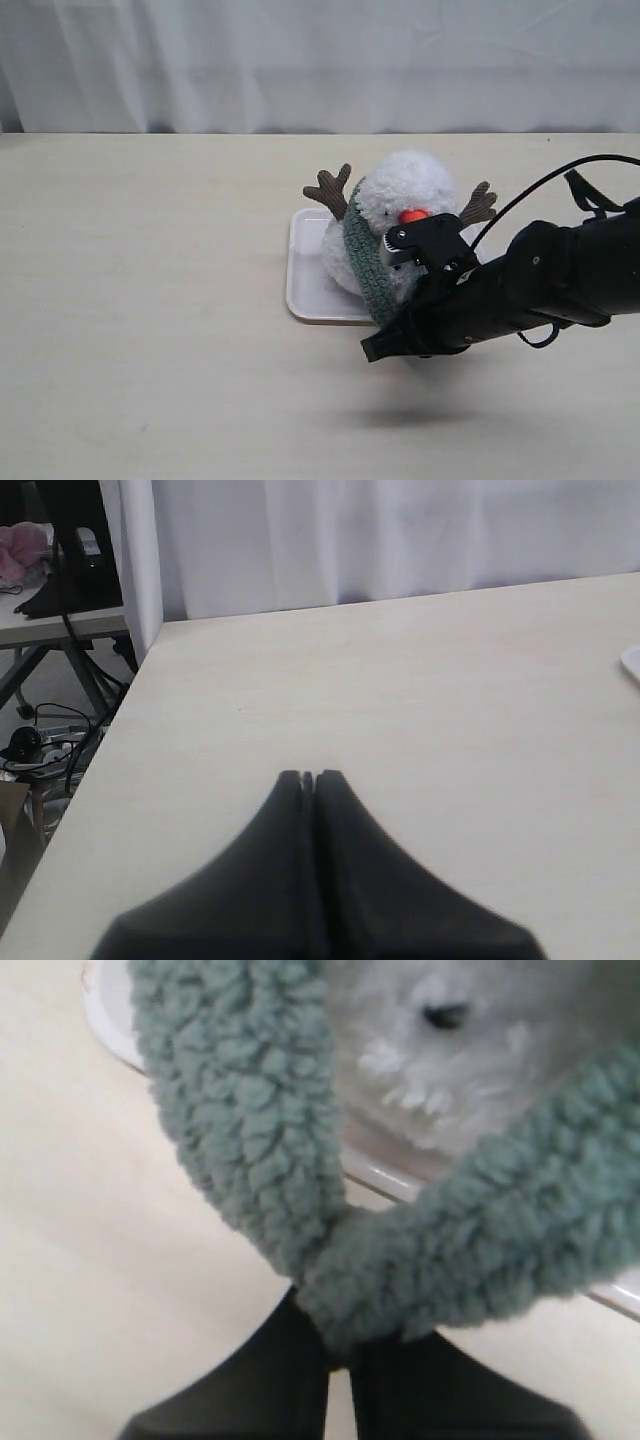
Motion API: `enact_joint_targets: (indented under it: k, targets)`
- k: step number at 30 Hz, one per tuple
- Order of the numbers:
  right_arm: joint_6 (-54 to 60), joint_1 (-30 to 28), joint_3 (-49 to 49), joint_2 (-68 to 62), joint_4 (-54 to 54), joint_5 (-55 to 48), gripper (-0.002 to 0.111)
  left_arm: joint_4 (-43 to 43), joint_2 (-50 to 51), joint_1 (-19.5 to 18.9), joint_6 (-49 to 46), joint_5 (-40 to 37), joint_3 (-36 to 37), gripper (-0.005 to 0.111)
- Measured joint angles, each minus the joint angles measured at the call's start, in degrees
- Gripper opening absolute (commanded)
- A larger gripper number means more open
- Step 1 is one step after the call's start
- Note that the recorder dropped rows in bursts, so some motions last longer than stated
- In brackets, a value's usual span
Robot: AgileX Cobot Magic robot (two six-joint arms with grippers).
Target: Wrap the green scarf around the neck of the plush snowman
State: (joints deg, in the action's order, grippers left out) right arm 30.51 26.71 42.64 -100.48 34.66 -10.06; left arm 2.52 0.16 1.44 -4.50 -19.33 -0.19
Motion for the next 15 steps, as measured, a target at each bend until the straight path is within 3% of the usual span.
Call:
enact_joint_targets:
  k: [6,8,15]
  targets:
    - [0.0,0.0,0.0,0.0,-0.6,0.0,0.005,0.0,0.0,0.0,0.0,0.0,0.0,0.0]
    - [0.0,0.0,0.0,0.0,-0.7,0.0,0.01,0.0,0.0,0.0,0.0,0.0,0.0,0.0]
    - [0.1,0.0,1.1,0.4,-0.9,-5.5,0.054,0.0,0.0,0.0,0.0,0.0,0.0,0.0]
